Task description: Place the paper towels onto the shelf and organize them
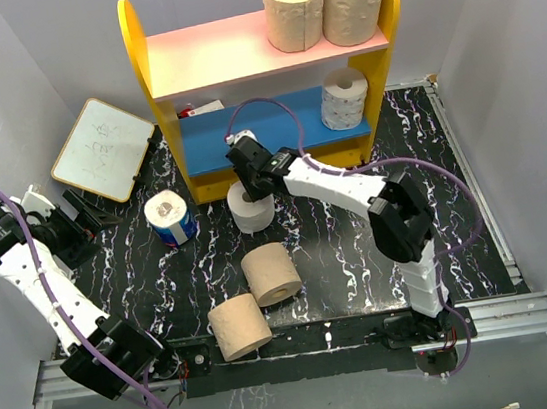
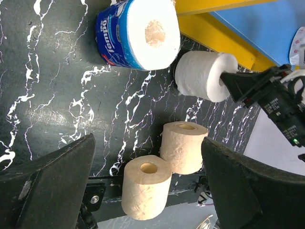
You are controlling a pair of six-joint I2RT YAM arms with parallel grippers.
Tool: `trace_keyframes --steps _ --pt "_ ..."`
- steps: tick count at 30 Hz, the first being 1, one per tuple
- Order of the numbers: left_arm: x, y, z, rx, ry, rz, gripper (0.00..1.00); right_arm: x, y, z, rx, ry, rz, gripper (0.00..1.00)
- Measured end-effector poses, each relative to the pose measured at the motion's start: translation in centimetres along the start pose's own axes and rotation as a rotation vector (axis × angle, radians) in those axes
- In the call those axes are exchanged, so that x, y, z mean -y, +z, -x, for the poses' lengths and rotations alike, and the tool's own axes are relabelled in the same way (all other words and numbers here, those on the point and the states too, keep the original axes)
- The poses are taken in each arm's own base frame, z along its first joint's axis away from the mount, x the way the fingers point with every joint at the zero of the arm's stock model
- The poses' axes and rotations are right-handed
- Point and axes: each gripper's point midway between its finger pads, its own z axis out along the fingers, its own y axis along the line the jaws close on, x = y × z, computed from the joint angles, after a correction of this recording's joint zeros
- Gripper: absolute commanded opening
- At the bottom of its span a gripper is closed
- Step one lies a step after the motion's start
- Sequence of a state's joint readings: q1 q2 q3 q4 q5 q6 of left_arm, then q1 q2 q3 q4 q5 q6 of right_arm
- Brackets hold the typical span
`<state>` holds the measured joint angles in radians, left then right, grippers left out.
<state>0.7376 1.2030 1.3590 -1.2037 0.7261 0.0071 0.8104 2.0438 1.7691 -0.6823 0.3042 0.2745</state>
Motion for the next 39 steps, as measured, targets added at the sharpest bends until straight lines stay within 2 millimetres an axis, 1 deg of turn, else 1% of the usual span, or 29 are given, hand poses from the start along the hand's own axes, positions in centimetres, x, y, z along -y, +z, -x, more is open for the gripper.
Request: trace_keyframes --steps 5,9,12,16,18,21,25,28,31,34,39 --pt "0.0 0.0 0.0 -0.002 -0.001 -0.002 0.91 1.0 -3.5 -0.5 0.015 -0.026 0.043 0.00" --pt "-0.1 0.2 0.0 -0.007 -0.005 -0.004 0.91 1.3 -5.7 1.0 0.074 -0.012 0.051 0.00" --pt "-0.1 0.2 0.1 -0.008 -0.006 -0.004 0.91 1.7 -6.1 1.4 0.084 -0.010 0.027 0.00" --pt "-0.1 0.2 0.0 -0.008 -0.006 -0.005 0.91 2.9 -6.0 1.2 0.082 -0.002 -0.043 0.00" --pt "-0.1 0.2 0.0 -0.008 -0.006 -0.005 0.91 3.5 -6.1 1.3 0.090 0.029 -0.077 0.00" --pt "-0.1 0.2 0.0 -0.008 -0.006 -0.005 0.91 4.7 -6.7 1.4 0.102 0.110 -0.133 0.00" --pt "-0.1 0.2 0.0 -0.009 -0.007 -0.005 0.90 6.9 -8.8 2.0 0.151 0.282 -0.247 0.00" --pt "-0.1 0.2 0.0 -0.008 -0.007 -0.005 0.90 8.3 -10.1 3.0 0.205 0.393 -0.321 0.00" --pt "-0.1 0.2 0.0 -0.008 -0.006 -0.004 0.90 9.9 -11.6 4.1 0.276 0.541 -0.412 0.00" --pt "-0.1 0.2 -0.1 -0.004 -0.003 -0.003 0.90 11.4 -13.5 5.7 0.362 0.679 -0.491 0.00" --pt "-0.2 0.2 -0.2 -0.005 -0.005 0.000 0.90 12.7 -15.6 9.3 0.500 0.846 -0.541 0.00"
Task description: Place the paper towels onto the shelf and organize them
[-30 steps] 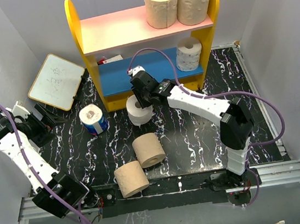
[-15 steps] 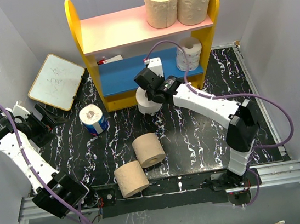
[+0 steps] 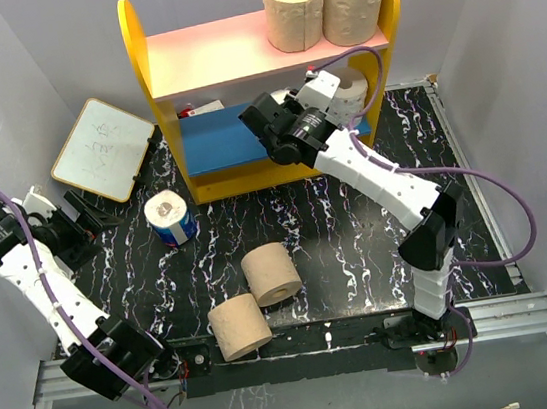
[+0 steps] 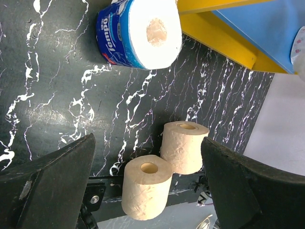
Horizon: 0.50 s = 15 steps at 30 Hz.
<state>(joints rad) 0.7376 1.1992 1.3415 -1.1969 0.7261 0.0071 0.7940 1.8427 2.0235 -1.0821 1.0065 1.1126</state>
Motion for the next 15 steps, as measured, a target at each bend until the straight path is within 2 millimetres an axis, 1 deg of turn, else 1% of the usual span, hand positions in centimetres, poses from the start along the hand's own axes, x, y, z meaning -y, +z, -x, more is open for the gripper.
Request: trace_keyframes --steps 2,5,9,12,15 --pt "0.0 0.0 0.0 0.000 0.000 0.002 0.90 -0.4 0.3 0.9 0.035 0.056 -0.017 0.00" --pt "-0.1 0.0 0.0 0.002 0.001 0.004 0.90 -0.6 0.9 1.1 0.065 0.093 -0.045 0.00" --pt "-0.1 0.0 0.0 0.005 0.003 0.005 0.90 -0.1 2.2 0.1 0.068 0.084 -0.088 0.02" --pt "-0.1 0.0 0.0 0.006 0.004 0.006 0.90 0.4 3.5 -0.6 0.047 0.072 -0.115 0.01" --pt "-0.1 0.0 0.1 0.007 0.005 0.007 0.90 1.4 5.5 -0.8 0.016 0.076 -0.154 0.01"
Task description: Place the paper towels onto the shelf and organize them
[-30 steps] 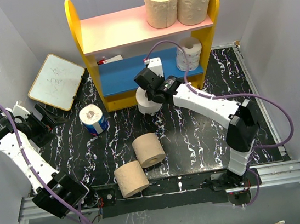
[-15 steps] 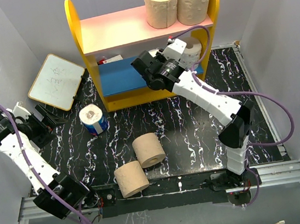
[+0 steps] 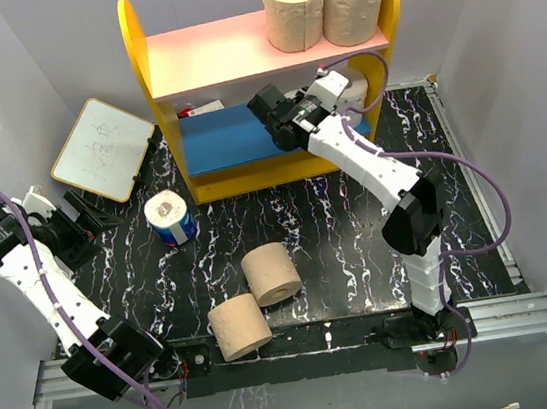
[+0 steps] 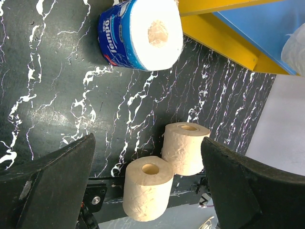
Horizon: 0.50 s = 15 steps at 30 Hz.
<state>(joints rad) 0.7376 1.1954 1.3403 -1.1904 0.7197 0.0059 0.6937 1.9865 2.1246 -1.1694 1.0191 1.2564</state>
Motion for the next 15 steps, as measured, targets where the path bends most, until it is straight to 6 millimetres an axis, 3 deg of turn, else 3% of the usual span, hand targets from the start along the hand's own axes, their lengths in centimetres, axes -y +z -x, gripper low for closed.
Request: trace_keyframes --steps 6,12,15 --pt "0.0 0.0 0.0 0.000 0.000 0.001 0.90 2.0 4.7 1.0 -0.073 0.046 -0.075 0.02" --pt "0.0 0.0 0.0 0.000 0.000 0.001 0.90 1.4 5.9 1.2 -0.144 0.089 -0.036 0.03" --pt "0.0 0.0 0.0 0.000 0.000 0.001 0.90 1.3 6.0 1.1 -0.159 0.085 -0.029 0.13"
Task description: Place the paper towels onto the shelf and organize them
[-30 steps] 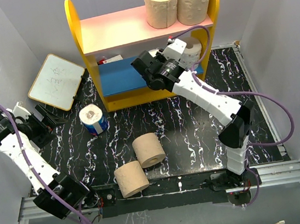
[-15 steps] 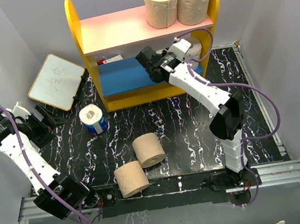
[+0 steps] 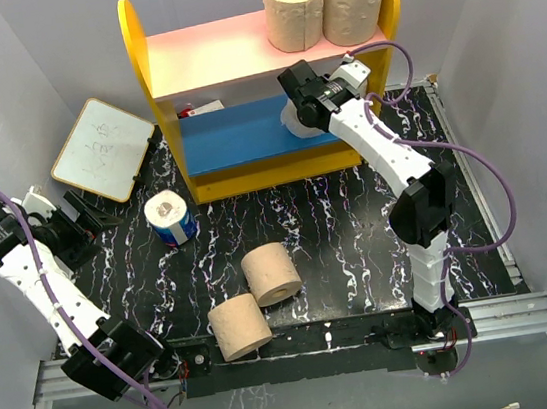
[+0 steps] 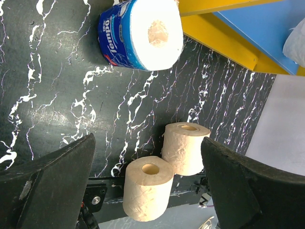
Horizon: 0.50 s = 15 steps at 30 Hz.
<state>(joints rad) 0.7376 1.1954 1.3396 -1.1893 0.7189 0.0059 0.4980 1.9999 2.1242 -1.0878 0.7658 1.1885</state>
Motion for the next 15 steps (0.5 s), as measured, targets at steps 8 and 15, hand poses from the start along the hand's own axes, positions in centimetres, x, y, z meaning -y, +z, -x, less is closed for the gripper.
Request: trace_keyframes --steps 8,15 --pt "0.0 0.0 0.0 -0.001 -0.001 0.000 0.91 -0.2 0.0 -0.1 -0.013 -0.007 0.018 0.57" --pt "0.0 0.0 0.0 -0.001 0.000 0.000 0.91 1.2 -2.1 0.4 -0.032 -0.034 0.133 0.72"
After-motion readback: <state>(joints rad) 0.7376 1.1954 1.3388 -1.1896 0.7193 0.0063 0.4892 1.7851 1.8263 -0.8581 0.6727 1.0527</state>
